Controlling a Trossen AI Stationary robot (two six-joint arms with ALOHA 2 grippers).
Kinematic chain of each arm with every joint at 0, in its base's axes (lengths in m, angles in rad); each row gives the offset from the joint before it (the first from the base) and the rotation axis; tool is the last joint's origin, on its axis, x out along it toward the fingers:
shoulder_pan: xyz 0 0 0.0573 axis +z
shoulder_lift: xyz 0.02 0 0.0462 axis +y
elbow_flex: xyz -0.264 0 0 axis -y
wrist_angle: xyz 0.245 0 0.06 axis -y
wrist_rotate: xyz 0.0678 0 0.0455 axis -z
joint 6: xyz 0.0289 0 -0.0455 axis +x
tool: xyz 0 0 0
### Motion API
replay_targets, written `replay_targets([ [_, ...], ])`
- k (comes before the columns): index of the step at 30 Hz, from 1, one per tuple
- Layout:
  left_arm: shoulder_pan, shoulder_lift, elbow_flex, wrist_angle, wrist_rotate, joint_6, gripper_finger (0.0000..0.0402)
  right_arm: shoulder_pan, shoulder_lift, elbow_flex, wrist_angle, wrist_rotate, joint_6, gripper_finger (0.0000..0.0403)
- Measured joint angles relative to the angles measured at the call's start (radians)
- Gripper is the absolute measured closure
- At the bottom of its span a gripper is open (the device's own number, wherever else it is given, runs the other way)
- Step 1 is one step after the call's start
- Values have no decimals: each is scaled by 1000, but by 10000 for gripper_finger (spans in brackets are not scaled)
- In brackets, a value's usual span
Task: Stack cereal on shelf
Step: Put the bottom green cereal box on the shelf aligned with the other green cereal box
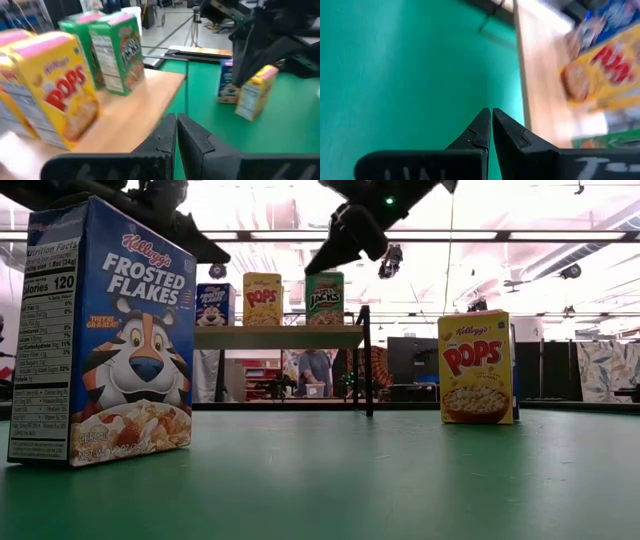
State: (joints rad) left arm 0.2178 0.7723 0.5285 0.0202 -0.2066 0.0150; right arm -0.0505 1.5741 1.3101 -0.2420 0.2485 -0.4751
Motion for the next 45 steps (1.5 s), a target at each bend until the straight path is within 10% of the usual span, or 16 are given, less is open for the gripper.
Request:
replay_targets([
  [15, -167, -4, 51, -104, 269, -642, 402, -43, -202, -416, 681, -178, -195, 394],
  [29, -536, 222, 417, -654, 260, -1340, 402, -48, -206, -364, 782, -181, -329, 394],
  [36, -734, 432, 646, -1059, 191, -1470, 402, -60, -206, -357, 779, -276, -304, 394],
  [45, -851, 517, 718, -1179, 170, -1642, 353, -63, -205, -376, 771, -311, -247, 394],
])
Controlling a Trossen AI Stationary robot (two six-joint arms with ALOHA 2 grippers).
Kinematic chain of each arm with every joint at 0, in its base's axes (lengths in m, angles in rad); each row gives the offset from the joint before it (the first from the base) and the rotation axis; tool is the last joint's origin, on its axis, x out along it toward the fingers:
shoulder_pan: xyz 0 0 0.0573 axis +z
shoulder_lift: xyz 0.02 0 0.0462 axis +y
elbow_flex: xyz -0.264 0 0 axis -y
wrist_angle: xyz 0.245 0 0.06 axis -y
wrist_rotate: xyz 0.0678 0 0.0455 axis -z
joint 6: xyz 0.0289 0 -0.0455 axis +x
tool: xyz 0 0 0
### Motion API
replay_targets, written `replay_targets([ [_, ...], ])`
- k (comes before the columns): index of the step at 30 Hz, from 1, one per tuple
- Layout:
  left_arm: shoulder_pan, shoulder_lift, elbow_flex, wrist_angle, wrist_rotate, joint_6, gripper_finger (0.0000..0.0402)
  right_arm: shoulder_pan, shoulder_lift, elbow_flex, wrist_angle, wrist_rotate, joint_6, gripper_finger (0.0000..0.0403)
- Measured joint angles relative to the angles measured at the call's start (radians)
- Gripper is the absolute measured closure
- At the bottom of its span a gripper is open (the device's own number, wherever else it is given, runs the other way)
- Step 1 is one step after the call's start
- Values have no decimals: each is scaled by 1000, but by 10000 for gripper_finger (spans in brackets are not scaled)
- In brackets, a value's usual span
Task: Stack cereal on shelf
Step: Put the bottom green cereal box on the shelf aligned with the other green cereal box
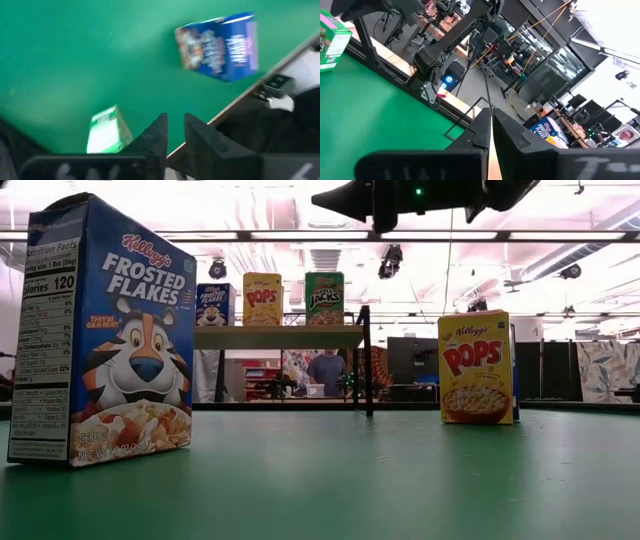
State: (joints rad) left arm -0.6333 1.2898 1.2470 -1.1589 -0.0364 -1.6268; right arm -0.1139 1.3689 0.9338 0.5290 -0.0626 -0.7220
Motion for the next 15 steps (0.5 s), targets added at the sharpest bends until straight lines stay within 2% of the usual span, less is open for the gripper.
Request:
replay_targets([
  [7, -98, 10, -61, -3, 77, -299, 247, 0, 0, -4, -1, 0, -1, 394],
  [11, -146, 32, -60, -19, 83, -385, 189, 0, 0, -4, -14, 0, -1, 394],
  [15, -174, 67, -40, -58, 89, -432, 148, 0, 0, -4, -21, 0, -2, 394],
])
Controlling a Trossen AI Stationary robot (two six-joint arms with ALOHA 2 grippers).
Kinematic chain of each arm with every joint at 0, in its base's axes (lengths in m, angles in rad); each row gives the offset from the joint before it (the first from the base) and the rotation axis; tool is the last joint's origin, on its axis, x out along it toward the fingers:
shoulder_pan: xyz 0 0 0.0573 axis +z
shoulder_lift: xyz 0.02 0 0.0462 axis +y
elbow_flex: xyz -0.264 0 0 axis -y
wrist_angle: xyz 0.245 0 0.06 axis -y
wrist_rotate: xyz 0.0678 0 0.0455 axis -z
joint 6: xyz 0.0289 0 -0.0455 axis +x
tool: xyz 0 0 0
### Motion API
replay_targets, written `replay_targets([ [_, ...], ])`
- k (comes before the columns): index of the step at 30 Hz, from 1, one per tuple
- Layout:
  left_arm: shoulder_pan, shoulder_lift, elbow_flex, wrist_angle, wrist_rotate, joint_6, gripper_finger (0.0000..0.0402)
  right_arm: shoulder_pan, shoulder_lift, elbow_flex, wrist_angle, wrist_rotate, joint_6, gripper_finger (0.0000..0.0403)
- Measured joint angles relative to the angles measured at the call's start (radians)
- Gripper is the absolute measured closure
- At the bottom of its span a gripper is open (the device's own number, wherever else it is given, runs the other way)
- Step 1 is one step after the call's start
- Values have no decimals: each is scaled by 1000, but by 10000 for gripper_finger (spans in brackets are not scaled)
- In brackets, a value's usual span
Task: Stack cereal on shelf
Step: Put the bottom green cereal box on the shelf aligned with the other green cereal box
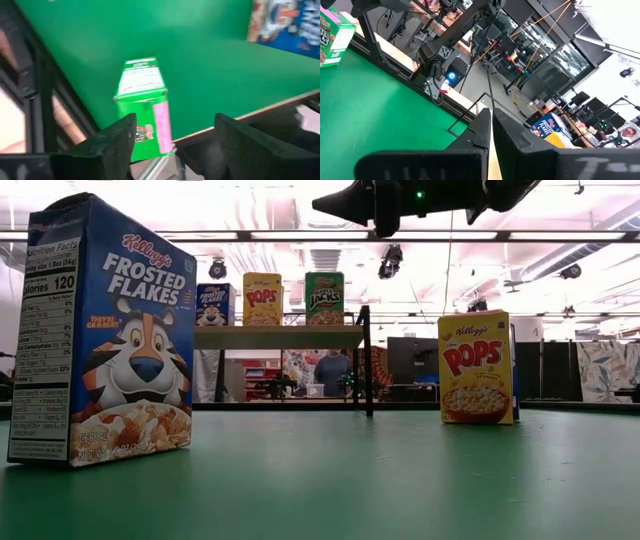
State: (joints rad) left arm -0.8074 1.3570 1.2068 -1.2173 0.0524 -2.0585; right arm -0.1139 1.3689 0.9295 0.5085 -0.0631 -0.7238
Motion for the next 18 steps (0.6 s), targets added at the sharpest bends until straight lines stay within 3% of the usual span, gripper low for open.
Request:
replay_targets([
  [11, -38, 130, 3, -45, 148, -12, 132, 0, 0, 0, -2, 2, 0, 394],
  [18, -49, 162, 3, -57, 148, -5, 142, 0, 0, 0, -3, 2, 7, 394],
])
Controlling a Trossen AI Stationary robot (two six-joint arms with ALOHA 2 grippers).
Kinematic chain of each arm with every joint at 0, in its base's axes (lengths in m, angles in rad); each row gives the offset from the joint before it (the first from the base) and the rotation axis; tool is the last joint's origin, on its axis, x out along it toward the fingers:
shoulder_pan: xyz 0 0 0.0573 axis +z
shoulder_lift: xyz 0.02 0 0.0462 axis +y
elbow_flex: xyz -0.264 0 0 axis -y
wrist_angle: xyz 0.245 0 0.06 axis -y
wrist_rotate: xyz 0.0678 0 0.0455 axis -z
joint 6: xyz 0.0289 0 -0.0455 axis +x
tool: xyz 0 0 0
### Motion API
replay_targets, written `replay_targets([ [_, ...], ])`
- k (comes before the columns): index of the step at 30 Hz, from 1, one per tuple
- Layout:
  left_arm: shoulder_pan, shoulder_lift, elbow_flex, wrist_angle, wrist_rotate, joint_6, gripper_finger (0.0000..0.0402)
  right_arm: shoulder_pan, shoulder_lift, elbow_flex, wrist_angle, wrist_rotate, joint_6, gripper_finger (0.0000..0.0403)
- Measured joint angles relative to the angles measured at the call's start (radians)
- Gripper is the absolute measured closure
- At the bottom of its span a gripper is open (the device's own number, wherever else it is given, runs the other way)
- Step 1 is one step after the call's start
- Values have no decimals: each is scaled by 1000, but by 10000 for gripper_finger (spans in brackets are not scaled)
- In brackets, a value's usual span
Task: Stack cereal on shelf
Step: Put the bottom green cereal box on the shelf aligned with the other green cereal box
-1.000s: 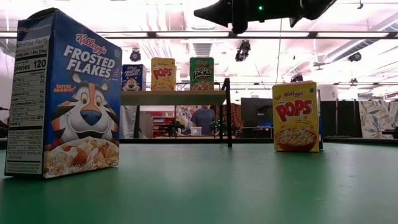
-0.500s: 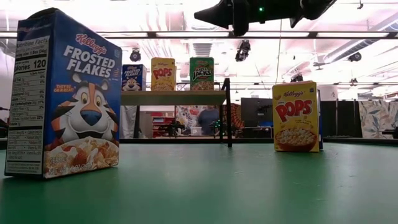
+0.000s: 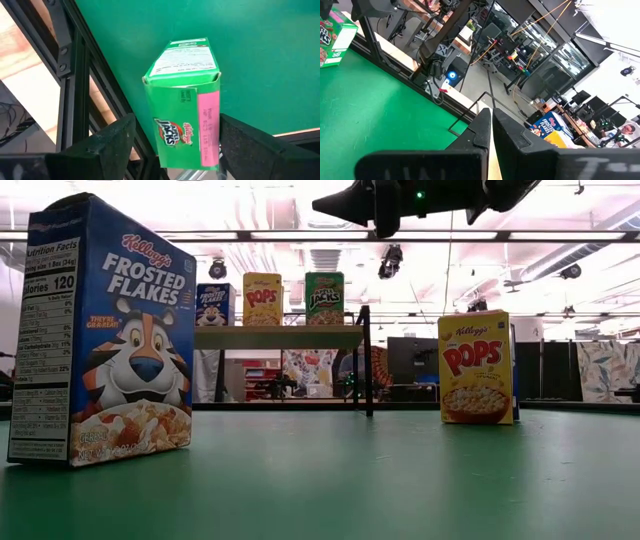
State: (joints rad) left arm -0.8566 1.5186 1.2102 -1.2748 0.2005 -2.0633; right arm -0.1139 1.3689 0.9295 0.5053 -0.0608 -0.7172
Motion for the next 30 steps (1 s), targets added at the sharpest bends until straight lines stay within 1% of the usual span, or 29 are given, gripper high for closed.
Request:
replay_targets([
  [16, 0, 18, 0, 2, -8, 8, 240, 0, 0, 0, -8, 0, 3, 394],
  [20, 0, 18, 0, 2, -9, 8, 252, 0, 0, 0, -9, 0, 3, 394],
  [25, 3, 12, 14, -1, -15, 38, 255, 0, 0, 0, -21, 1, 0, 394],
  [27, 9, 8, 41, -6, -46, 74, 255, 0, -3, 0, -25, 1, 0, 394],
  [30, 29, 8, 101, -34, -153, 171, 255, 0, -15, 0, -43, 1, 0, 394],
])
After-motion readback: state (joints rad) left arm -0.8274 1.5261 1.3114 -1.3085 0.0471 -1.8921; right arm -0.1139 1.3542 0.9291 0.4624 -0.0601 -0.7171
